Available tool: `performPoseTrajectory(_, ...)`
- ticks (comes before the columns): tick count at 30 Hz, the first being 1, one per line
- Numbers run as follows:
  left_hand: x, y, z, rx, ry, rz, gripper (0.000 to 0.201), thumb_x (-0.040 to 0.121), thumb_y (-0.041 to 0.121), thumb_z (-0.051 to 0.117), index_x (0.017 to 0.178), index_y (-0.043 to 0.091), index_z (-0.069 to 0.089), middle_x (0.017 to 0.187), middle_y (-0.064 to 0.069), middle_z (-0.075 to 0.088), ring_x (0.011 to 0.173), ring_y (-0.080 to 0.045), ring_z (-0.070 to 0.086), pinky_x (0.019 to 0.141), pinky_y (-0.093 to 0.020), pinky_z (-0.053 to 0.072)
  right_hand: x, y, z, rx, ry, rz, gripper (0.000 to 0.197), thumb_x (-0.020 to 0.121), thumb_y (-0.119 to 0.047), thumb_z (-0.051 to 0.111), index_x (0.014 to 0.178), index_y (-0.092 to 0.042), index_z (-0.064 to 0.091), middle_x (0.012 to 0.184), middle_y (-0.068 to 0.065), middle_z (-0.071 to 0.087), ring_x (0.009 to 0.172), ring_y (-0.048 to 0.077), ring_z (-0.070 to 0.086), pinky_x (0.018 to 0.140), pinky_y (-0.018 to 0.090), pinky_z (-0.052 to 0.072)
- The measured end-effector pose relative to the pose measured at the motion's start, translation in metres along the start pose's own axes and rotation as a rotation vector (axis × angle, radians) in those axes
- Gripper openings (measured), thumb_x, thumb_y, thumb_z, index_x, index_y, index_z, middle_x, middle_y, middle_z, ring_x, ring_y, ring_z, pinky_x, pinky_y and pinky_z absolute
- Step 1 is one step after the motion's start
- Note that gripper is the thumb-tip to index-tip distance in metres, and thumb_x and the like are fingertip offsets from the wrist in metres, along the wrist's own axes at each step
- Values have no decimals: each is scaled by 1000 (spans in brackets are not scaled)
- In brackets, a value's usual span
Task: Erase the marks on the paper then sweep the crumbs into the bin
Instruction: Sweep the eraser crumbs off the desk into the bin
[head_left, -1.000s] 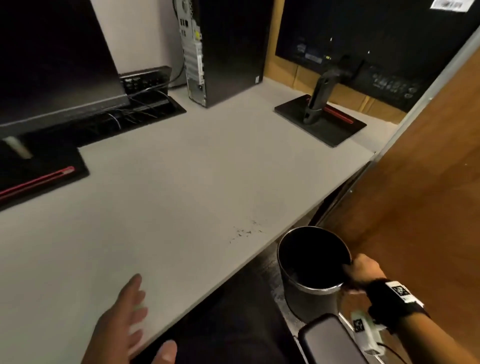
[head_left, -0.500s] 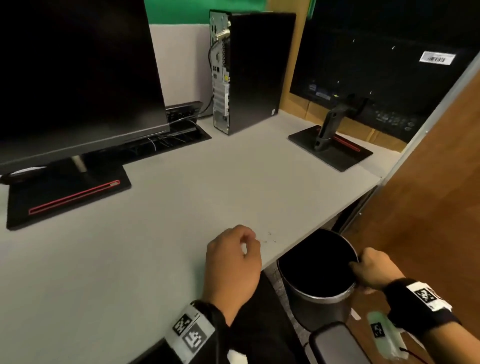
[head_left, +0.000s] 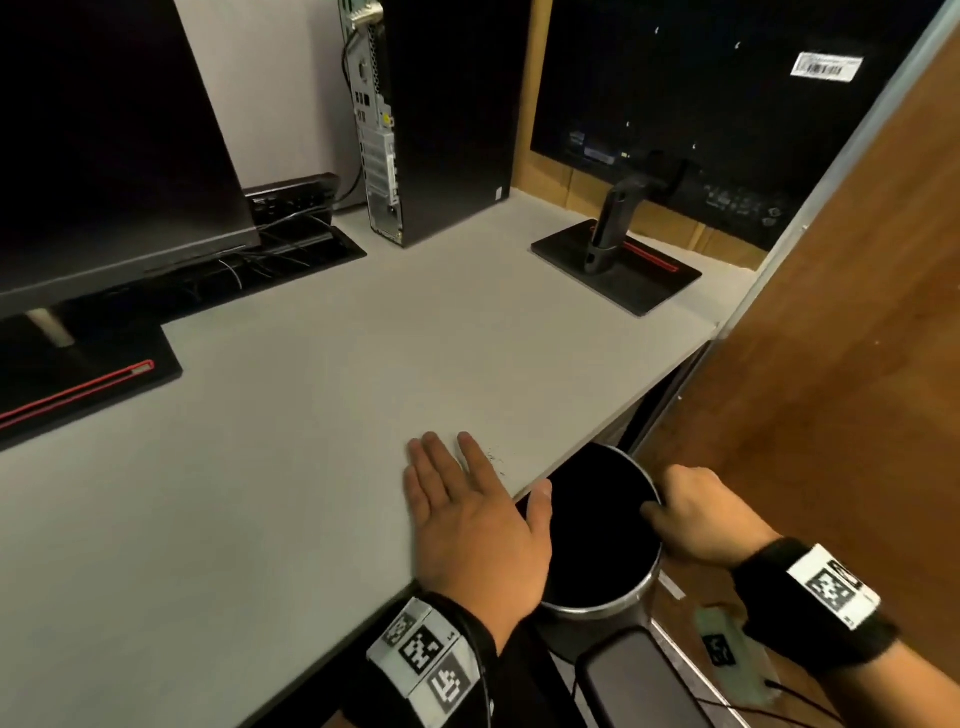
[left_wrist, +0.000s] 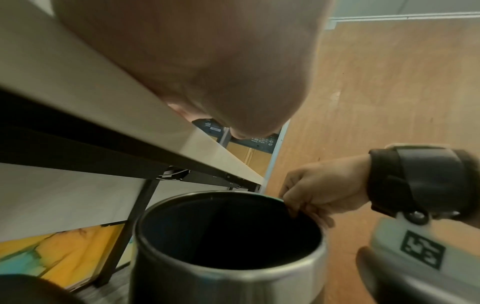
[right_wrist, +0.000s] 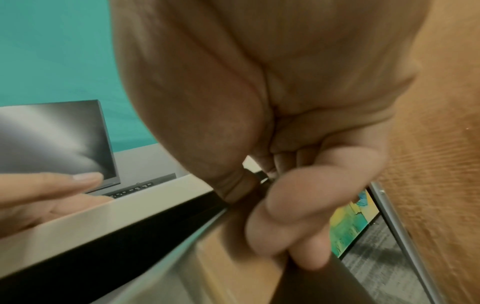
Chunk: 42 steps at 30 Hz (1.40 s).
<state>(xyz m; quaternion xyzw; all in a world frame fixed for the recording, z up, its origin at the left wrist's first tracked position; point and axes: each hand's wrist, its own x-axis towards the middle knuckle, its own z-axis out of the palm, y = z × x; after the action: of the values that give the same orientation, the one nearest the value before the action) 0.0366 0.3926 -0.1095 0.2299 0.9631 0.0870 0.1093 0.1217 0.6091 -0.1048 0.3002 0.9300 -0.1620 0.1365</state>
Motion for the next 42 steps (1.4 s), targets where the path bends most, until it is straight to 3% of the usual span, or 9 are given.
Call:
performPoseTrajectory(7,1,14,-3,-29,-15,34,95,94,72,4,156,2,-13,159,-33,-17,149,-42,-23,122,-51,-11,-11,-20,-4,75,-19,-36,24,92,-25,59,77,-6,58,85,14,69,73,29,64,64,40,53)
performPoseTrajectory(13,-1,36,-4,-356,33,446,77,100,64,17,160,16,14,169,-9,4,154,-18,-12,123,-33,-9,-16,-27,-7,103,2,-57,31,95,-26,53,77,-2,59,75,15,69,71,32,68,67,46,58)
performPoseTrajectory(18,5,14,-4,-119,85,213,82,100,63,12,160,8,3,165,-24,-7,152,-34,-18,123,-46,-10,-15,-20,-4,106,1,-46,28,92,-24,58,80,2,61,76,17,68,72,32,67,66,47,54)
performPoseTrajectory(23,1,25,0,-174,-9,557,72,104,57,18,161,14,8,168,-14,4,155,-25,-5,124,-36,-5,-17,-18,-6,115,1,-59,31,91,-26,58,76,1,61,71,16,67,66,31,66,63,49,57)
performPoseTrajectory(25,7,21,-4,-283,25,514,66,106,52,20,161,17,12,168,-7,8,155,-19,-3,122,-29,-7,-17,-18,-7,120,4,-62,32,89,-26,57,76,3,60,70,19,68,65,32,67,62,51,56)
performPoseTrajectory(28,15,18,-3,-95,46,389,75,103,58,14,161,12,8,167,-17,1,154,-29,-9,124,-43,-6,-17,-18,-7,122,9,-54,30,90,-23,58,74,3,60,69,18,68,65,32,67,63,49,57)
performPoseTrajectory(32,11,35,-1,-190,-38,594,69,105,55,19,160,13,12,168,-12,7,155,-24,-3,125,-38,-2,-17,-19,-10,124,3,-47,29,90,-25,58,73,-3,65,67,10,70,64,25,69,64,47,59)
performPoseTrajectory(38,30,34,-3,-19,-19,437,76,103,58,16,160,8,7,166,-20,-1,153,-34,-10,124,-48,-2,-14,-16,-14,156,-3,-28,29,89,-22,58,75,2,65,69,16,71,63,29,69,62,50,58)
performPoseTrajectory(42,31,40,-8,-232,-2,601,63,107,46,23,159,13,18,167,-7,14,155,-20,3,122,-29,-1,-7,-16,-18,179,0,-8,31,94,-23,58,80,4,68,71,17,73,64,31,70,63,51,59)
